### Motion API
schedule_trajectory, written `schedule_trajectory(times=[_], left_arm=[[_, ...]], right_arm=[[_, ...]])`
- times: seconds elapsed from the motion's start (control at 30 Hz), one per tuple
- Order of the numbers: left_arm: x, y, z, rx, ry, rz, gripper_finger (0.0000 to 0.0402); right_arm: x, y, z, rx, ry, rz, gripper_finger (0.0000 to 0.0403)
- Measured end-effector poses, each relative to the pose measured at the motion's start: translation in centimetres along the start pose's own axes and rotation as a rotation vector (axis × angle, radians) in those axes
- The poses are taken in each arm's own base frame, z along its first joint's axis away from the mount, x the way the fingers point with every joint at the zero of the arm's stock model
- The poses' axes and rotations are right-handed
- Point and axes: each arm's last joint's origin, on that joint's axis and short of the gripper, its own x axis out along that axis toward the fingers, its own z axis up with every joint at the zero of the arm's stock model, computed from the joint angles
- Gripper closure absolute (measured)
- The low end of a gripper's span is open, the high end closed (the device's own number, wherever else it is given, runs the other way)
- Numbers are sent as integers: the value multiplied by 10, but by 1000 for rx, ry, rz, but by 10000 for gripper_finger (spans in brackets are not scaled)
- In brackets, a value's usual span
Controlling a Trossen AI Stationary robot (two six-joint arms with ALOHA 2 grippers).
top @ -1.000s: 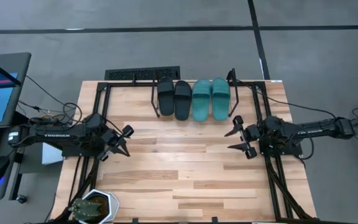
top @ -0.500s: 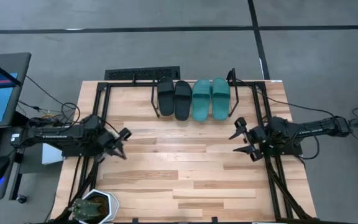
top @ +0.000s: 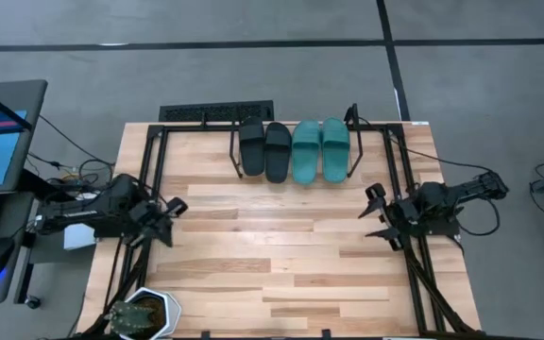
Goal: Pick and place slides into the shelf
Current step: Return to Home Position
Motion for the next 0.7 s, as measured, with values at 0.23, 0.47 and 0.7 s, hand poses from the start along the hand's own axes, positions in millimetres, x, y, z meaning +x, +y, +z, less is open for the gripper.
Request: schedule_trajectory(times=[0.23,0.47,0.7], left_arm=[[-4,11,-18,-27,155,393,401],[-6,15,-19,-7,182,538,401],[-14,24,-24,-58,238,941,401]], right_arm=[[-1,2,-15,23,166,-84,177],[1,1,-18,75,205,-97,177],[3,-2,-25,91,277,-127,177]])
